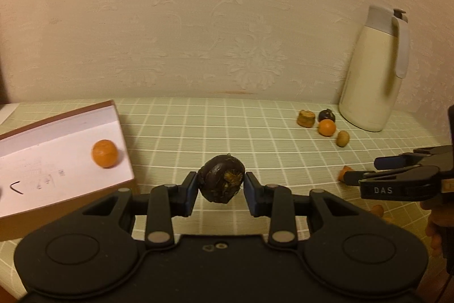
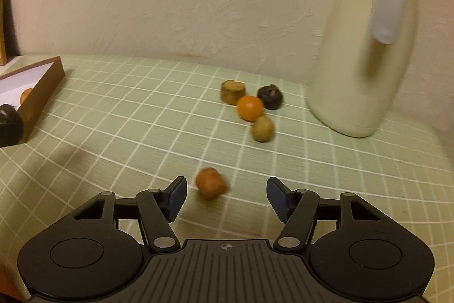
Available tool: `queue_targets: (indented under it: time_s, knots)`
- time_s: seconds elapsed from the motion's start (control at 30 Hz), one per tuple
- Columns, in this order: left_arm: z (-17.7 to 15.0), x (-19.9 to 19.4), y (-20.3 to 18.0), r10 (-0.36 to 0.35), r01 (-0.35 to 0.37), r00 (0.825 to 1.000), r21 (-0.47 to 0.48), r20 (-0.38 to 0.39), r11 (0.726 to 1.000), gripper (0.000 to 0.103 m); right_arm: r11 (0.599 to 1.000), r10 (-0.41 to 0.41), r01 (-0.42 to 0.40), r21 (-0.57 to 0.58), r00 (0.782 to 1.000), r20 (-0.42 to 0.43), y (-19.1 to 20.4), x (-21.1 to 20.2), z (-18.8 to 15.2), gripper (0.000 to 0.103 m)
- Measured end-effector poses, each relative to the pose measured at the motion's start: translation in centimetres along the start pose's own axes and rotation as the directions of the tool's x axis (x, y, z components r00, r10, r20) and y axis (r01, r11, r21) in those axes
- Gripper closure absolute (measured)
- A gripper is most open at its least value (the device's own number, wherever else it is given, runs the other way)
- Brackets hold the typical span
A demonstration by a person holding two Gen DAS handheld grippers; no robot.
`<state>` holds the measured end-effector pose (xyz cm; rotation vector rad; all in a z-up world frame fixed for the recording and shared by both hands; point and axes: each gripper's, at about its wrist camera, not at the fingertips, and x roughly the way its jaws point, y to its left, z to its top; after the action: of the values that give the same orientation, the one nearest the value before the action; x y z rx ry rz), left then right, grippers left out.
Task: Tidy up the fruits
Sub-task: 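Lift the chestnut with the left tool while the right tool grasps a small cake, then carry the chestnut and the cake over the white box with both tools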
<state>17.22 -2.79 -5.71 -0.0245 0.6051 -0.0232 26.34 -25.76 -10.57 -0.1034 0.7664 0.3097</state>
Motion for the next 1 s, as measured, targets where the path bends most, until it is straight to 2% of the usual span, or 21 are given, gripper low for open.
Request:
queue_targets:
  time_s: [0.13,0.2,0.23,0.27,0.3,0.47,0.6,0.7,1.0]
  knots:
    - [0.1,0.0,0.9,0.017,-0.017,1.0,-0.016,-0.006,1.0,0.078,1.0,-0.003,0.003,0.002,1.0,-0.019,0.6,1.1,0.4,0.053]
    - [0.2,0.1,1.4,0.024,-0.025,1.0,-0.026,-0.015,0.999,0.078,1.0,-0.012,0.012,0.009,0.999,-0.038,0.7,1.4,0.5,0.056]
    - [0.2,0.2,1.6,0.024,-0.025,1.0,-0.033,-0.02,0.999,0.078,1.0,-0.011,0.011,0.013,0.999,-0.047,0.8,1.5,0.4,0.061]
    - [0.2,0.2,1.8,0.023,-0.024,0.999,-0.039,-0.023,0.999,0.078,1.0,-0.008,0.009,0.015,0.998,-0.056,0.9,1.8,0.5,0.074]
    - [0.2,0.2,2.0,0.023,-0.024,0.999,-0.042,-0.024,0.999,0.078,1.0,-0.012,0.012,0.013,0.998,-0.069,1.1,2.0,0.4,0.076]
    - [0.2,-0.2,2.7,0.033,-0.034,0.999,-0.046,-0.013,0.998,0.078,1.0,-0.006,0.007,0.02,0.998,-0.06,1.5,1.8,0.6,0.078]
    - [0.1,-1.1,3.6,0.047,-0.046,0.999,-0.045,0.005,0.998,0.078,0.999,0.027,-0.027,0.038,1.0,0.005,2.0,-0.4,1.7,0.078]
    - [0.1,-1.9,4.4,0.061,-0.06,0.998,-0.04,0.022,0.997,0.078,0.999,0.053,-0.053,-0.003,0.997,0.061,3.4,-2.2,2.5,0.078]
    - [-0.6,-4.3,7.7,0.116,-0.113,0.992,-0.065,0.041,0.991,0.078,0.979,0.17,-0.165,-0.119,0.984,0.041,8.2,-4.1,2.6,0.078]
